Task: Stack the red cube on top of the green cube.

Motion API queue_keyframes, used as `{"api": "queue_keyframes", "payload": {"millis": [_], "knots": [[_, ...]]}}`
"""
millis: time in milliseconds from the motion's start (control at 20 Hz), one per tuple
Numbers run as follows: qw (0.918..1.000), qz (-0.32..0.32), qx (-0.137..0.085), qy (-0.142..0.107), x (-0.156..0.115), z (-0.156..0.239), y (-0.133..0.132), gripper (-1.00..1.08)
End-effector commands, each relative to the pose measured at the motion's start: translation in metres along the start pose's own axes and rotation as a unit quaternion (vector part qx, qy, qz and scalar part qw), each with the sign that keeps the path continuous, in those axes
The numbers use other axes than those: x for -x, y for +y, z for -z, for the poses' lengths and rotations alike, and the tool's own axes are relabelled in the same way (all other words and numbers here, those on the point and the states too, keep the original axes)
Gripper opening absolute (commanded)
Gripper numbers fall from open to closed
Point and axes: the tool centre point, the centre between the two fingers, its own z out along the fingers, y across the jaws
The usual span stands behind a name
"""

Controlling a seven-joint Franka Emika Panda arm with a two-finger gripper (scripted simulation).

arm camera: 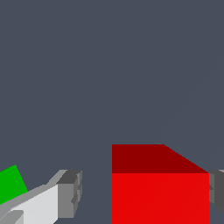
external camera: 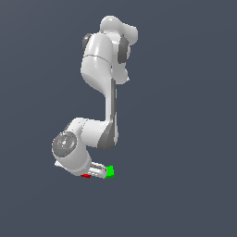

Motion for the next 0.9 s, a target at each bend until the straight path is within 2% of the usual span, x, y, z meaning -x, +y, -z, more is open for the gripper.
{"api": "queue_keyframes", "payload": {"millis": [0,50,850], "knots": [[1.0,0.0,0.0,0.001,-0.0012,0.001,-0.0001,1.0],[1.0,0.0,0.0,0.001,-0.0012,0.001,-0.0001,-1.0],[1.0,0.0,0.0,0.001,-0.0004,0.0099,0.0001,-1.0]]}}
